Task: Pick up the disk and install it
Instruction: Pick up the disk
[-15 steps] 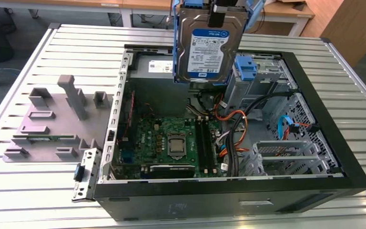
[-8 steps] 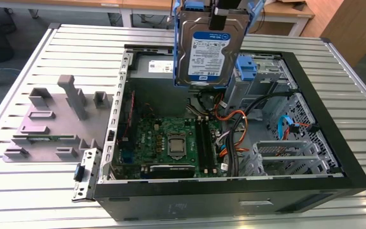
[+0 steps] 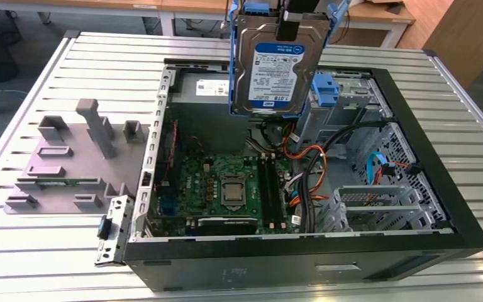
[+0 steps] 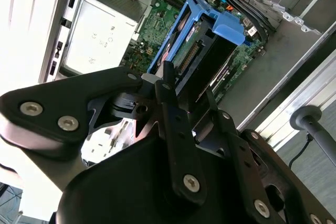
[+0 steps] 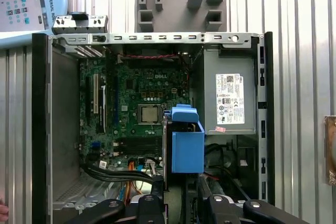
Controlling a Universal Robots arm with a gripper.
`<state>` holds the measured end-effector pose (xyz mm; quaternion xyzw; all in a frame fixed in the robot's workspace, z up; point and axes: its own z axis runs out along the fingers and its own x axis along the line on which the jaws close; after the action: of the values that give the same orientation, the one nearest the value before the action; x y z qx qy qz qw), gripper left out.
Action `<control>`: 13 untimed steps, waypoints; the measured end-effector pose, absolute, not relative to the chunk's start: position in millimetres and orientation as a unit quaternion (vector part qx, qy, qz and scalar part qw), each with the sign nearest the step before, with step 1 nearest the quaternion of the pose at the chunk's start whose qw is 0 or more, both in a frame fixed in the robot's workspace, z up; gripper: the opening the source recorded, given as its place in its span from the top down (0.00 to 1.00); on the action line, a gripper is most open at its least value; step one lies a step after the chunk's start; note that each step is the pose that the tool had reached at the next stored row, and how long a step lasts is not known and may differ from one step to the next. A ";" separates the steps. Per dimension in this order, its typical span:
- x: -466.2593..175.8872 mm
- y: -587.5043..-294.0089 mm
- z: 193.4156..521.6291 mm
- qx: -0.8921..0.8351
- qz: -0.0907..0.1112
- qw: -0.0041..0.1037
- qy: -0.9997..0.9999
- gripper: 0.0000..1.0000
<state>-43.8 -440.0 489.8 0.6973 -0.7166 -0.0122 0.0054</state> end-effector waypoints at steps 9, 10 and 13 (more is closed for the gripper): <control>-43.8 -443.9 489.8 0.697 -0.012 0.006 -0.717 0.65; -43.8 -444.5 489.8 0.697 -0.012 0.006 -0.717 0.65; -43.8 -446.1 489.8 0.697 -0.011 0.006 -0.717 0.65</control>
<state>-43.8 -446.1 489.8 0.6973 -0.7167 -0.0114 0.0061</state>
